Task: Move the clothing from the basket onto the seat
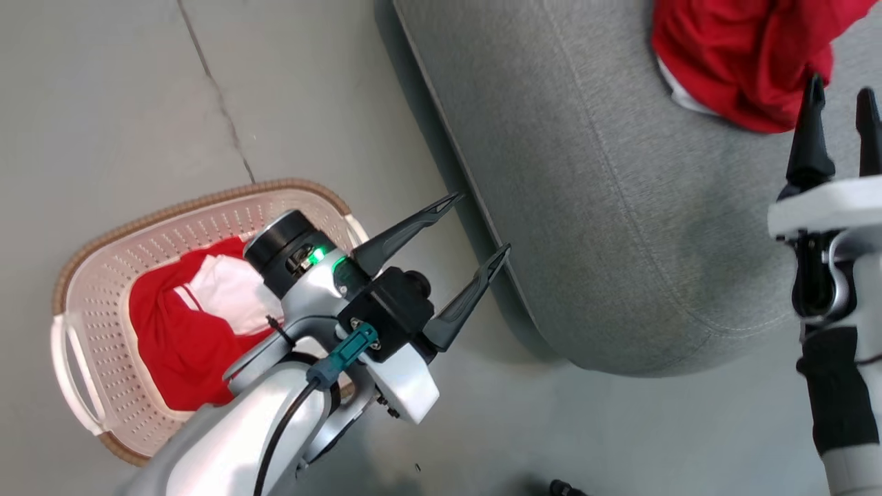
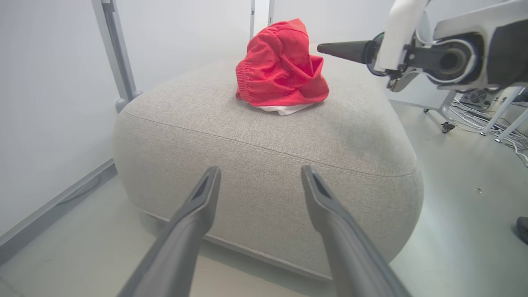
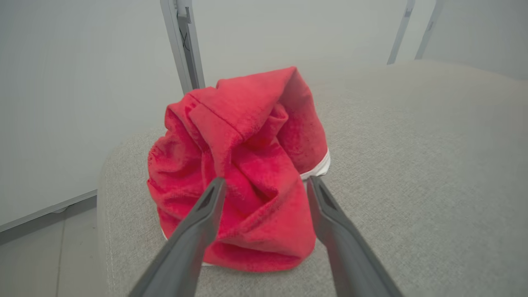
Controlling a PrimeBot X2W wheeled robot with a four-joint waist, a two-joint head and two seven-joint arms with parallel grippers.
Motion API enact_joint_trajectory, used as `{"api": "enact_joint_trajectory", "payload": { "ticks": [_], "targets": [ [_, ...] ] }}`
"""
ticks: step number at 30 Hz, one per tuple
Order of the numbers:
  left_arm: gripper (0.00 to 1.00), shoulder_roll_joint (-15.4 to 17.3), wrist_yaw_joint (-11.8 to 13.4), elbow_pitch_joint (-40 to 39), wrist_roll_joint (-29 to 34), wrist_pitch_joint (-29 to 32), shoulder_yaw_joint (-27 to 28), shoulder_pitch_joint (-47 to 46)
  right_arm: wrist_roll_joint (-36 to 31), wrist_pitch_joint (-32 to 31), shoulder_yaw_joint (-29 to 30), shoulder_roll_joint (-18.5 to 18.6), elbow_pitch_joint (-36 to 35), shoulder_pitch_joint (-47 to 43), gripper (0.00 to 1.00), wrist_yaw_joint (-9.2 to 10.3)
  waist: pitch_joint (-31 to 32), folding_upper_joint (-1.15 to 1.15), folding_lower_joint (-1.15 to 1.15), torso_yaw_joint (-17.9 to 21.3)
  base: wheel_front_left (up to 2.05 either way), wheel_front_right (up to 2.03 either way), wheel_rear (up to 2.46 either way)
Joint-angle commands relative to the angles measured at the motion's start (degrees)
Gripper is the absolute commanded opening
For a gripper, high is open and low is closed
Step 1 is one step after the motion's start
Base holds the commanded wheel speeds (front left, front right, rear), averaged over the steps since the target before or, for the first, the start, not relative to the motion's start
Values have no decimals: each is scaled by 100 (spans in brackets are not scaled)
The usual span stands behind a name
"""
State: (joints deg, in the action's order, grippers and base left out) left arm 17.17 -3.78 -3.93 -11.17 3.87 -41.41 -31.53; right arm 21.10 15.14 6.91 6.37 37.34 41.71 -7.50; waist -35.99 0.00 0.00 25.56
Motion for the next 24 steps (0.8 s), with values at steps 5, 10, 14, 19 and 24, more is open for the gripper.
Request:
{"api": "enact_joint_trajectory", "payload": {
  "ticks": [5, 10, 14, 19, 24],
  "targets": [
    [100, -104, 260, 176, -234, -326, 97, 462, -129, 1, -123, 116, -622, -740, 100, -1, 865, 0, 0, -125, 0, 0, 0],
    [100, -207, 589, 284, -424, -618, 223, 932, -246, 1, -406, 117, -1329, -1233, 100, 0, 1381, 0, 0, -316, 0, 0, 0],
    [100, -307, 912, 337, -586, -899, 399, 1326, -323, 1, -739, 78, -2068, -1708, 100, 0, 1747, 0, 0, -720, 0, 0, 0],
    [100, -377, 1212, 380, -746, -1213, 668, 1574, -470, 1, -947, 51, -2636, -2201, 100, 0, 2050, 0, 0, -1198, 0, 0, 0],
    [100, -377, 1420, 430, -918, -1456, 979, 1747, -627, -99, -988, -8, -2962, -2515, 100, 0, 2293, 0, 0, -1558, 0, 0, 0]
  ]
}}
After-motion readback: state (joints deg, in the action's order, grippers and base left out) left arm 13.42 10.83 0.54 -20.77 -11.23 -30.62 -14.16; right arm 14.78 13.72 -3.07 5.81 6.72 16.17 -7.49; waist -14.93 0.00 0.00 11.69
